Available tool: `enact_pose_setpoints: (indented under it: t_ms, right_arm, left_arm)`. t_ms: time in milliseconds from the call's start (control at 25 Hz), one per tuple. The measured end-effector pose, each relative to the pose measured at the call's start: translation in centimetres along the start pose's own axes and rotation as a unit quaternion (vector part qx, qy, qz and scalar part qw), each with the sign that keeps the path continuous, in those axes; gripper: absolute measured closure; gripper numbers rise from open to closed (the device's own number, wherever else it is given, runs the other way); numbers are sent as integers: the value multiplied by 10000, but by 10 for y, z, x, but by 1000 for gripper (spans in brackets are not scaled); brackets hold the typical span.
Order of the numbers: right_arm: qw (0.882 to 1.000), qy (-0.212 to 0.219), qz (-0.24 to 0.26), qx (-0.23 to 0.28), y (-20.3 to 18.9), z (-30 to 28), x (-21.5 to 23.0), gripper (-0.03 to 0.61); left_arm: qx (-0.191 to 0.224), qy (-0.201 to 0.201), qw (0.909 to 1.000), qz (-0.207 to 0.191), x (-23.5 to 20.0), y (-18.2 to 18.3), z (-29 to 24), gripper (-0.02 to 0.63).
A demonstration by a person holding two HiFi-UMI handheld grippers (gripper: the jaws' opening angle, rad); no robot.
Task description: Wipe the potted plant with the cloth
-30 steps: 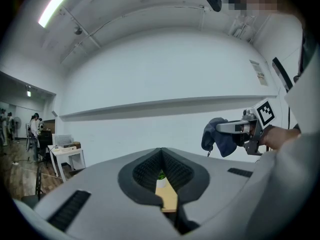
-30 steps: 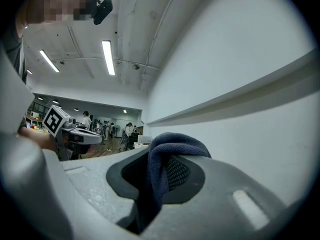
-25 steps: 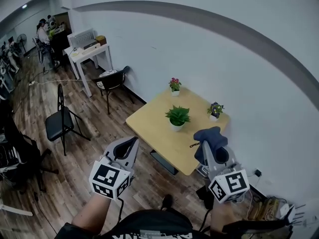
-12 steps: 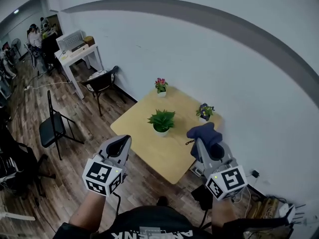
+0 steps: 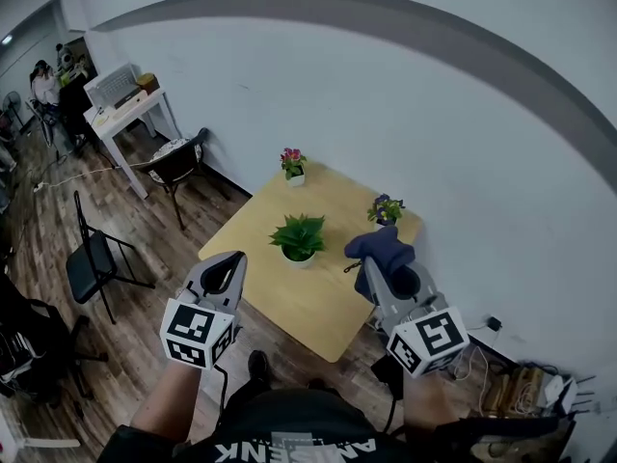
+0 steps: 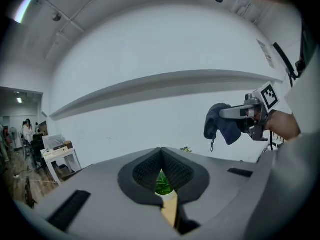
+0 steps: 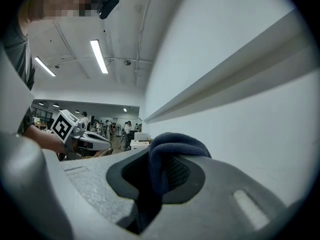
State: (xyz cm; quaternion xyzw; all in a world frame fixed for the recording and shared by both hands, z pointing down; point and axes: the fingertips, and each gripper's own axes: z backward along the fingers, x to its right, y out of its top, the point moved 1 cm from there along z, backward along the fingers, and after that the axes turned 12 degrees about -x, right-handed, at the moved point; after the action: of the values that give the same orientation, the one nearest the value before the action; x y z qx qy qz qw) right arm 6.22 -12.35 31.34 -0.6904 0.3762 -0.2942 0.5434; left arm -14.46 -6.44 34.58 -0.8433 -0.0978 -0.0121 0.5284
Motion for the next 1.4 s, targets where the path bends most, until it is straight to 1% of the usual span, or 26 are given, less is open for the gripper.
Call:
enact_pose_setpoints:
  t_ms: [80,160,360,440,560,640,680,760,920,1080,1200,1280,1320,1360,1400]
  right_arm:
    - [9999,-86,44,-54,2,-11,1,528]
    - [9997,-231,40,-106,3,-21,2,528]
    - [9987,-498,-12,-122,14,-46,-1,528]
    - [9983,-575,11,-139,16,-55,-3,528]
    - [9970,-746,-187,-107,18,-65,-5,528]
    - [9957,-870,-304,-82,20,-70,-6,528]
    - [9952,-922,-318,-96,21,-72,-8,528]
    - [9940,-1034,-327,-159,20,-76,-11,528]
    - [9891,-1368,-458,-291,13,-81,-10,528]
    - [9825,-1697,-654,-390,3,-81,-12,528]
    - [9773,-1908,-791,-480,-6,-79,-15,528]
    - [9751,-1977,-862,-524,-11,-79,-17,528]
    - [9745,-1989,-884,-546,-14,-79,-19,528]
    - [9742,-1991,-900,-572,-17,-79,-20,528]
    - [9740,-1987,-911,-600,-20,-79,-20,528]
  left_arm:
    - [58,-125,9999,-50,-9,4,-12,612]
    - [113,-350,9992,-127,-16,7,-23,611]
    - [96,-857,9945,-586,-35,14,-51,607]
    - [52,-1089,9913,-744,-39,11,-62,484]
    - [-52,-1305,9851,-1122,-45,4,-77,477]
    - [-224,-1481,9783,-1432,-46,-7,-87,460]
    - [-343,-1614,9731,-1610,-45,-14,-92,446]
    - [-638,-1898,9579,-2055,-42,-32,-105,440]
    - [-1163,-2234,9194,-3020,-33,-70,-135,440]
    - [-1483,-2479,8839,-3677,-20,-105,-158,440]
    - [-1721,-2694,8559,-4064,-8,-131,-173,440]
    - [-1842,-2756,8413,-4270,-3,-147,-183,440]
    - [-1890,-2767,8355,-4356,-1,-154,-188,440]
    - [-1928,-2759,8310,-4429,1,-161,-194,441]
    - [-1957,-2732,8280,-4490,2,-167,-199,463]
